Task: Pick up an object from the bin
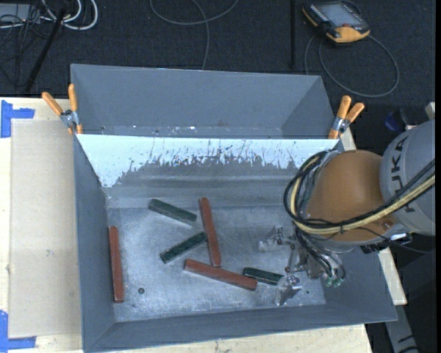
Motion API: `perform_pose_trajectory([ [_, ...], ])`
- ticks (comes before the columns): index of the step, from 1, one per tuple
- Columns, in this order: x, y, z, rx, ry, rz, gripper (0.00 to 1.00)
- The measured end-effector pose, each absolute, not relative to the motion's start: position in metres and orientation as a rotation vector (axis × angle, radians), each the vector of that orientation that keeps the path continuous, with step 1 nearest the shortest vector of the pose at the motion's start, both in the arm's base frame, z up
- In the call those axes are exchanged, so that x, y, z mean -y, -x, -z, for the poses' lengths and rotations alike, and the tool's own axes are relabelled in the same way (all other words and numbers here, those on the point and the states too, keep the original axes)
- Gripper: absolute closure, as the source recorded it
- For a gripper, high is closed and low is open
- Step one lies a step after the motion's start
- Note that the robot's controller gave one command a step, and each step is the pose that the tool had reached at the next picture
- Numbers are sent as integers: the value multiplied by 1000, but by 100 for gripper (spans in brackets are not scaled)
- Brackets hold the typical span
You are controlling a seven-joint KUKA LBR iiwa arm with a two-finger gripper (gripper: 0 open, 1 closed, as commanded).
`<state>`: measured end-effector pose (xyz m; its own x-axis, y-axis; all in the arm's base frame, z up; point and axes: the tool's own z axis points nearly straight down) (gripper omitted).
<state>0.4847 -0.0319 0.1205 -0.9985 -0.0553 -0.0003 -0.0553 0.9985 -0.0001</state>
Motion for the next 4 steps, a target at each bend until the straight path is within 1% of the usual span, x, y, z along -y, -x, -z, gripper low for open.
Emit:
perform_pose_trajectory([
  [1,19,-501,-75,-3122,188,2,100],
  [2,19,-501,-75,-3122,189,2,100],
  [3,18,-473,-127,-3141,107,-1,100],
  [4,18,-473,-127,-3141,108,-1,100],
])
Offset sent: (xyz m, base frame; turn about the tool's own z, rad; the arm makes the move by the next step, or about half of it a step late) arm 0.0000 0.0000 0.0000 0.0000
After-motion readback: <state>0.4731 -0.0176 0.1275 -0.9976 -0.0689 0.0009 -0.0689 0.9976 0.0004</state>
